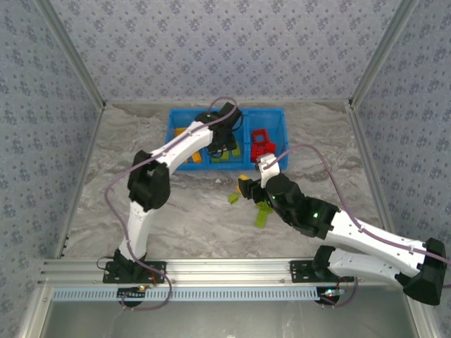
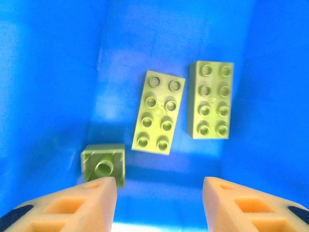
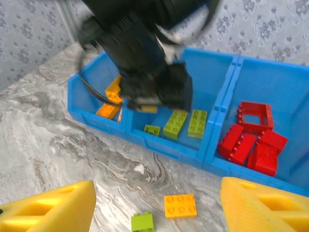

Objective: Sort the legos into containers by color

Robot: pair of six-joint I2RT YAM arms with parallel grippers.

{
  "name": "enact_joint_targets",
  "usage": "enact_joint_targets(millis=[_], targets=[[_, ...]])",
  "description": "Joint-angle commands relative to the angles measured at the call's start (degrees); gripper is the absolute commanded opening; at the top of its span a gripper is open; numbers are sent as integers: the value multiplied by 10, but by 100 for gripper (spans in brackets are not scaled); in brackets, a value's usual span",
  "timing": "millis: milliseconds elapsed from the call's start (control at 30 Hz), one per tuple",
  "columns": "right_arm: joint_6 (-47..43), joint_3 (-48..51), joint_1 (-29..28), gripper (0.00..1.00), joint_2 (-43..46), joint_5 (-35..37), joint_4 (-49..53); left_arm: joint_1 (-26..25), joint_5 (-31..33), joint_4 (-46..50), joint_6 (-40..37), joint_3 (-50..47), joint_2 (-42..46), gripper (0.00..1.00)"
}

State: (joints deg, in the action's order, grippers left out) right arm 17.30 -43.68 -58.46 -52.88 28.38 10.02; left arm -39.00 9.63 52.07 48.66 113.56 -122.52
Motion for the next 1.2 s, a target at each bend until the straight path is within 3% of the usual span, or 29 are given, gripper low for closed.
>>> enact_joint_targets(millis=[0, 133, 267, 367, 500, 767, 933, 1167], targets=[[51, 2, 5, 70, 1, 13, 80, -16, 38, -13, -5, -46, 147, 51], [99, -2, 6, 70, -42, -9, 131, -43, 26, -74, -47, -180, 299, 55], [138, -30, 5, 72, -127, -56, 162, -75, -34, -152, -80, -339, 453, 58], [165, -56, 7, 78, -206, -84, 185, -116, -35, -151, -101, -428, 556, 59], [178, -97, 15, 79, -300, -129, 196, -161, -41, -140, -118, -557, 694, 60], [178, -157, 43, 74, -423, -195, 185, -165, -63, -88, -58, -714, 927, 64], [171, -172, 58, 70, -457, -211, 172, -165, -59, -67, -46, -741, 988, 66], [148, -205, 73, 54, -504, -222, 166, -165, -66, -69, -34, -762, 1000, 65]])
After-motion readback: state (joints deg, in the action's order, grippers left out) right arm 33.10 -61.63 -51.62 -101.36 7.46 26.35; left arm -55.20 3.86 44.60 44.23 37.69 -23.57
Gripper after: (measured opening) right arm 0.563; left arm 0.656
